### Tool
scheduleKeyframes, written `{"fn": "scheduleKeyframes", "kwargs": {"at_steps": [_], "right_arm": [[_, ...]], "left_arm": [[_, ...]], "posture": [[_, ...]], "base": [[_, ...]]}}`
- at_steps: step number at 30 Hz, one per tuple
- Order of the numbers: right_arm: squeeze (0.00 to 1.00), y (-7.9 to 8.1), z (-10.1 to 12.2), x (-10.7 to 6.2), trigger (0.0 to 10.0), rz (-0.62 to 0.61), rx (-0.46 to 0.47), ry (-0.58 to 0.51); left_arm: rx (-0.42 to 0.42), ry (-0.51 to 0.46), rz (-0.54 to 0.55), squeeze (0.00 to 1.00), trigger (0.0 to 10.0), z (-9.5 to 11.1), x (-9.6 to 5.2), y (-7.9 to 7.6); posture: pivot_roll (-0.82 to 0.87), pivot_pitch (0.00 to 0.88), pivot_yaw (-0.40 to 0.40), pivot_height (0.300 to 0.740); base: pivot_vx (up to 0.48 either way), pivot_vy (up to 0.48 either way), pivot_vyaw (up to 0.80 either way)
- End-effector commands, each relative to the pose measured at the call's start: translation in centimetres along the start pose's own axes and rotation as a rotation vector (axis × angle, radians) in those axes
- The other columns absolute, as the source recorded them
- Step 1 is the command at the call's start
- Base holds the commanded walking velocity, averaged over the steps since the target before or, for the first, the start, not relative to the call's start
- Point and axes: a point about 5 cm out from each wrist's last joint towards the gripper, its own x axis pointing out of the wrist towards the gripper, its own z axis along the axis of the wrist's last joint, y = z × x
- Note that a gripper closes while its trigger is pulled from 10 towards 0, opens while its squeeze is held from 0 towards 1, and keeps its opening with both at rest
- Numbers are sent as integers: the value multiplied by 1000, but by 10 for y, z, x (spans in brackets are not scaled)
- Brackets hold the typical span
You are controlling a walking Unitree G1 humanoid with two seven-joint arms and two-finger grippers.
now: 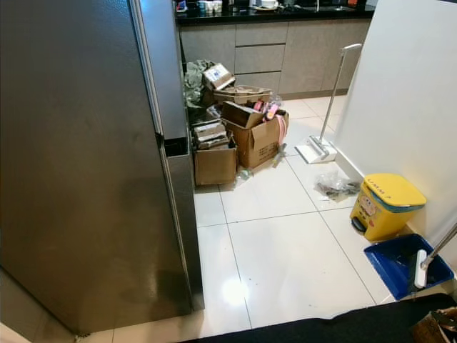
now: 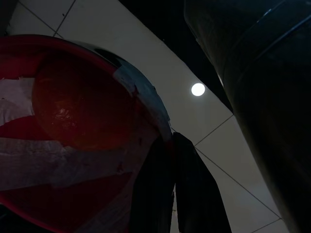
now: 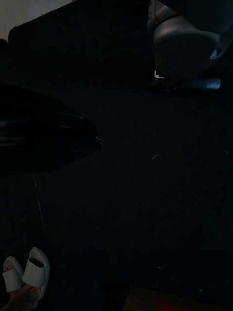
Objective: Restocking fridge
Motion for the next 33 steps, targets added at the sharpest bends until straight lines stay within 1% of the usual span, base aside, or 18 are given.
{"fn": "scheduleKeyframes", "kwargs": {"at_steps": [1, 8, 12, 17, 27, 33], "right_arm": [[0, 2, 2, 0, 10000, 2, 16, -10], [0, 2, 5, 1, 10000, 2, 13, -15], [0, 1, 8, 1, 10000, 2, 16, -19], [0, -1, 12, 1, 10000, 0, 16, -23], [0, -4, 12, 1, 10000, -2, 16, -21], [0, -3, 11, 1, 10000, -1, 17, -20]], "left_arm": [[31, -36, 11, 0, 10000, 11, 0, 4], [9, -39, 10, 0, 10000, 11, 0, 3], [-16, -43, 20, 0, 10000, 11, 0, 3], [-21, -43, 23, 0, 10000, 11, 0, 4], [-20, -43, 30, 0, 10000, 11, 0, 5], [-3, -39, 28, 0, 10000, 11, 0, 5]], "posture": [[-30, 0, 26, 740], [-29, 0, 24, 740], [-29, 0, 24, 740], [-29, 0, 22, 740], [-29, 0, 21, 740], [-30, 0, 23, 740]], "base": [[0, -480, 0], [0, -477, 0], [0, 0, 0], [0, 0, 0], [0, 0, 0], [0, 266, 0]]}}
